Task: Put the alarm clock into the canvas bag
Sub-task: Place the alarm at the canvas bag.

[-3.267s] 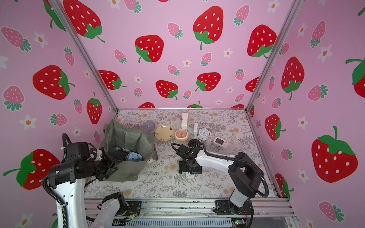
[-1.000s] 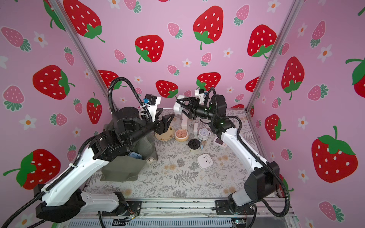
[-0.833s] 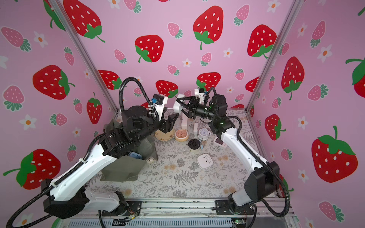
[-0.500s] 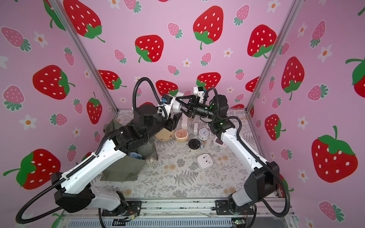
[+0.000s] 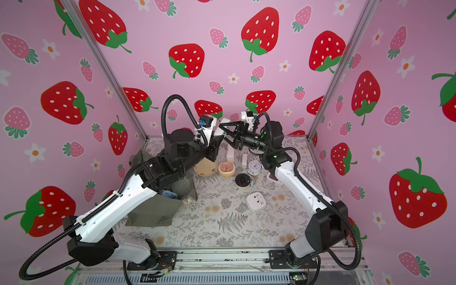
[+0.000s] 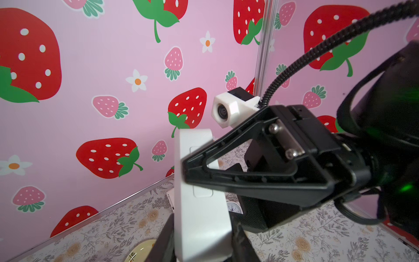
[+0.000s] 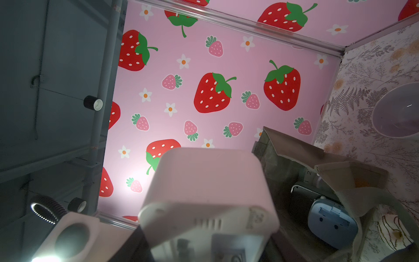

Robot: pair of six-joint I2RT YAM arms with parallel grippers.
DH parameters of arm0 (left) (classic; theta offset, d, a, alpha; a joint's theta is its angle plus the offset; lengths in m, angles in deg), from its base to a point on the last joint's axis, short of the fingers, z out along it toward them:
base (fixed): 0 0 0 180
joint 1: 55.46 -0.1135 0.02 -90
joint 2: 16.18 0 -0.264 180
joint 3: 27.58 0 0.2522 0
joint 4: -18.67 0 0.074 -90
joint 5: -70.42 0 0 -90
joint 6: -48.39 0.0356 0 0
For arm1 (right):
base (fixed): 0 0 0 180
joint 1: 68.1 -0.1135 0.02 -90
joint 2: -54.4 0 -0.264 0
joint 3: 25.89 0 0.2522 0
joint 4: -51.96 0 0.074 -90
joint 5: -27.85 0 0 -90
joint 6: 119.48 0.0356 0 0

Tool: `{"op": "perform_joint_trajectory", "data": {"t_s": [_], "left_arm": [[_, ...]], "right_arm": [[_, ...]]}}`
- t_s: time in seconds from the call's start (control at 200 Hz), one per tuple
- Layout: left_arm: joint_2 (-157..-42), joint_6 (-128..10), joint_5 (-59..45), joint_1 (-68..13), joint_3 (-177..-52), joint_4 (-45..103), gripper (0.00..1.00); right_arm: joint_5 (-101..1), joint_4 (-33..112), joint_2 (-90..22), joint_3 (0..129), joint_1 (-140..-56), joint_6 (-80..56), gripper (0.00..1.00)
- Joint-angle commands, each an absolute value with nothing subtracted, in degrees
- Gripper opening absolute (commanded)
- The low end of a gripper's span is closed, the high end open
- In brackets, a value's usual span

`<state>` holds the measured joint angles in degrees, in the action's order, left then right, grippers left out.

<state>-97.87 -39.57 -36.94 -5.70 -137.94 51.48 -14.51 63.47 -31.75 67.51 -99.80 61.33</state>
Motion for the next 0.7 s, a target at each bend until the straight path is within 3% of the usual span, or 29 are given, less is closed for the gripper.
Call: {"op": "perform_joint_trajectory", "data": {"t_s": [0.0, 0.015, 0.03, 0.045, 0.215, 0.355, 0.525, 0.695], "left_arm": [[-96.1, -36.0, -35.5, -5.6, -138.6, 50.2, 0.27], [-95.8, -35.7, -35.6, -5.5, -138.4, 50.1, 0.27], [-95.7, -35.3, -35.7, -5.6, -138.2, 49.8, 0.27], [-95.5, -34.8, -35.7, -5.7, -138.0, 49.6, 0.27], [-91.6, -25.2, -36.2, -5.7, -135.6, 50.7, 0.26], [-86.2, -10.6, -38.6, -5.4, -131.6, 54.9, 0.25], [-78.6, 8.1, -45.1, -4.3, -124.4, 60.0, 0.24], [-74.0, 18.9, -56.1, -3.9, -118.9, 66.7, 0.25]], "right_arm": [[-13.9, 66.6, -29.3, 67.4, -100.3, 62.3, 0.75], [-13.9, 66.5, -29.2, 67.4, -100.4, 62.1, 0.79], [-13.9, 66.4, -29.1, 67.4, -100.4, 61.8, 0.96], [-14.0, 66.1, -29.0, 67.4, -100.3, 61.5, 1.00], [-15.5, 60.4, -26.3, 66.0, -97.7, 57.7, 0.99], [-17.7, 54.7, -21.3, 62.0, -90.8, 54.5, 1.00], [-18.8, 31.1, -18.2, 61.9, -81.4, 42.5, 1.00], [-26.4, 7.3, -21.2, 68.4, -80.1, 24.8, 1.00]]}}
